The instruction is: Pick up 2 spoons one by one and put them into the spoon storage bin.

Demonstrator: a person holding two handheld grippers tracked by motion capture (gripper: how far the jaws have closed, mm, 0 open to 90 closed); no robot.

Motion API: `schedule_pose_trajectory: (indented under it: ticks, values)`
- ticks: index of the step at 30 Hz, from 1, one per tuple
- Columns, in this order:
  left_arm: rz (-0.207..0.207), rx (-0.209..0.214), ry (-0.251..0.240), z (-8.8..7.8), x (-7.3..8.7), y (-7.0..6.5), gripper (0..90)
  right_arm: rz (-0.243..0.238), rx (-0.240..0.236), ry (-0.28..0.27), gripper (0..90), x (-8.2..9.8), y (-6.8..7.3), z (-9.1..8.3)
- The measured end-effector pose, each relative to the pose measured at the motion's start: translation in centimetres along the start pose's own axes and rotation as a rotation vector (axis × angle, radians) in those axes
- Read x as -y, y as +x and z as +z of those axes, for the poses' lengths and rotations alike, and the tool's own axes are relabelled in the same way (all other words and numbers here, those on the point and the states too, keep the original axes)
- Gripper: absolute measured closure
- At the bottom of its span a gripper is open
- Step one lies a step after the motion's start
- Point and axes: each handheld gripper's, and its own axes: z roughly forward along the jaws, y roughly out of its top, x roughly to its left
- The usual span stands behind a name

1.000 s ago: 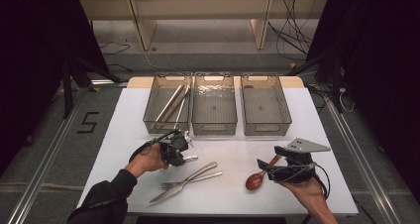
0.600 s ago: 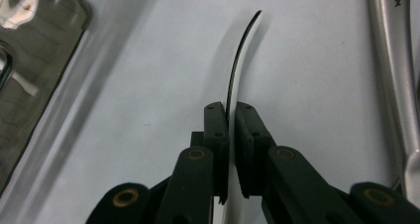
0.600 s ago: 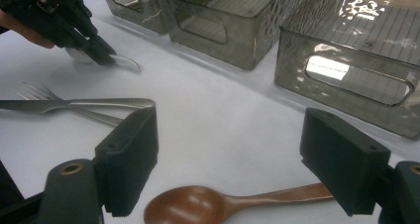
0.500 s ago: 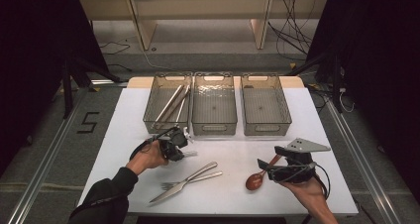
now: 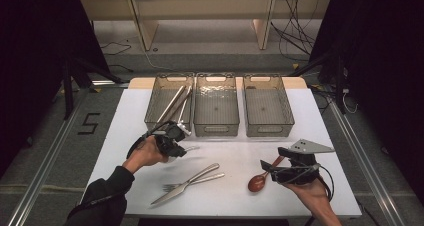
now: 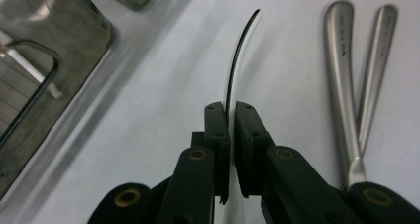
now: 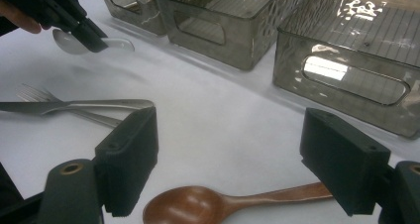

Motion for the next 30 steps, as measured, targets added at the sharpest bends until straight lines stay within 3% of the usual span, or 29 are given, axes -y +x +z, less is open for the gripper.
schedule_pose_trajectory:
  ticks: [7,13,30]
  values:
    - [-0.051,0.055,-0.058,-0.9,-0.4,0.3,85.1,-0.001,0.000,0.001,23.7,0.0,0.0,0.0]
    - [-0.076,0.075,-0.103,-1.8,-0.9,0.7,85.1,0.002,-0.002,-0.002,23.8,0.0,0.0,0.0]
    - [-0.113,0.070,-0.222,-3.1,-4.0,1.5,85.1,0.002,-0.003,-0.001,23.7,0.1,0.0,0.0]
